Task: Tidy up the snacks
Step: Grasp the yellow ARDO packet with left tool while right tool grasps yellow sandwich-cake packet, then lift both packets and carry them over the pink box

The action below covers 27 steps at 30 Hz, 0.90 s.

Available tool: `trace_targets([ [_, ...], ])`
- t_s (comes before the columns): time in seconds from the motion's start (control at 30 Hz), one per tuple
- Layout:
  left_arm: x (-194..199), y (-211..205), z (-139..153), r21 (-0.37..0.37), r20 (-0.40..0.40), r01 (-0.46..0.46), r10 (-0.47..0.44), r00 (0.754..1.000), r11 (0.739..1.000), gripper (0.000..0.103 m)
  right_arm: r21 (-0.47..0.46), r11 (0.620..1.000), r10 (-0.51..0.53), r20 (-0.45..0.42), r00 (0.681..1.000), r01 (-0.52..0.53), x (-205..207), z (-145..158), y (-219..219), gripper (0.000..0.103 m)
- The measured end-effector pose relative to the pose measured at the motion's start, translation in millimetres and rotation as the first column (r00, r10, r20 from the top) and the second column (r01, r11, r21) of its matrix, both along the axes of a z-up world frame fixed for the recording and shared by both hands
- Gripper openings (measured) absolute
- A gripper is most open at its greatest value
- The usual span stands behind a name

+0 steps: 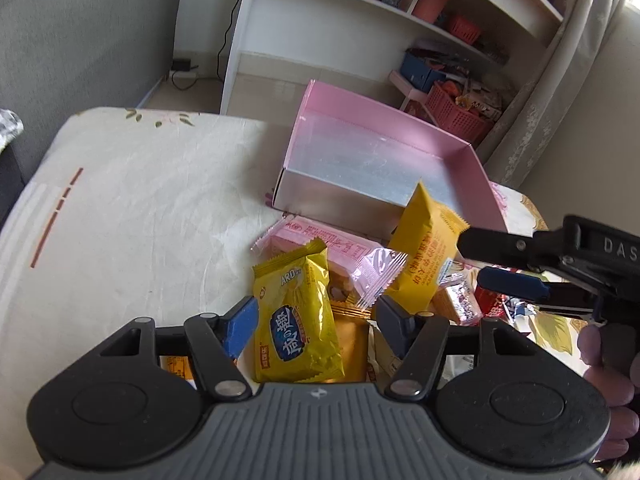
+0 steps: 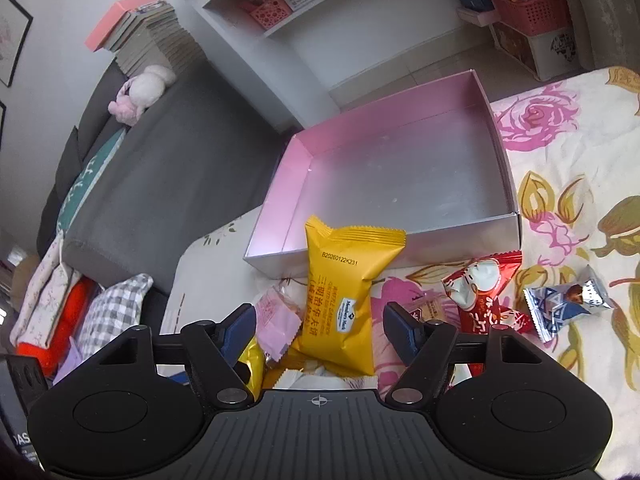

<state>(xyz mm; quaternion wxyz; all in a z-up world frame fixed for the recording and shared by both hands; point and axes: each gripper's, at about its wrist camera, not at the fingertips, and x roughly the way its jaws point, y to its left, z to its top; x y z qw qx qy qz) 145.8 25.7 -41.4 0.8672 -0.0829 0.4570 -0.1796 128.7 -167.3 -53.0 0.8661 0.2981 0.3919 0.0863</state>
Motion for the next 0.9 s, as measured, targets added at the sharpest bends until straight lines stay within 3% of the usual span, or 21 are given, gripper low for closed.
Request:
trace_targets([
  [0.23,13,7,-16,-0.008,-0.083,-0.017,0.016,0.996,1.0,0.047,0.047,0.998,-0.026,-0.051,0.998,0.029,22,-27,0,0.062],
  [0.43,15,17,-23,-0.028,-0.129,-0.037,0.033,0.991,0.999,0.049,0.057,0.998,-0.022,-0.056,0.998,0.025,32,-41,8,0.055],
  [0.63,13,22,-22,-0.032,-0.133,-0.045,0.041,0.99,0.998,0.046,0.021,1.0,-0.01,-0.046,0.999,0.011,33,-48,17,0.042],
  [0.9,11,29,-21,-0.035,-0.135,-0.075,0.07,0.988,0.997,0.043,0.011,1.0,-0.008,-0.031,1.0,0.008,26,-42,17,0.038],
])
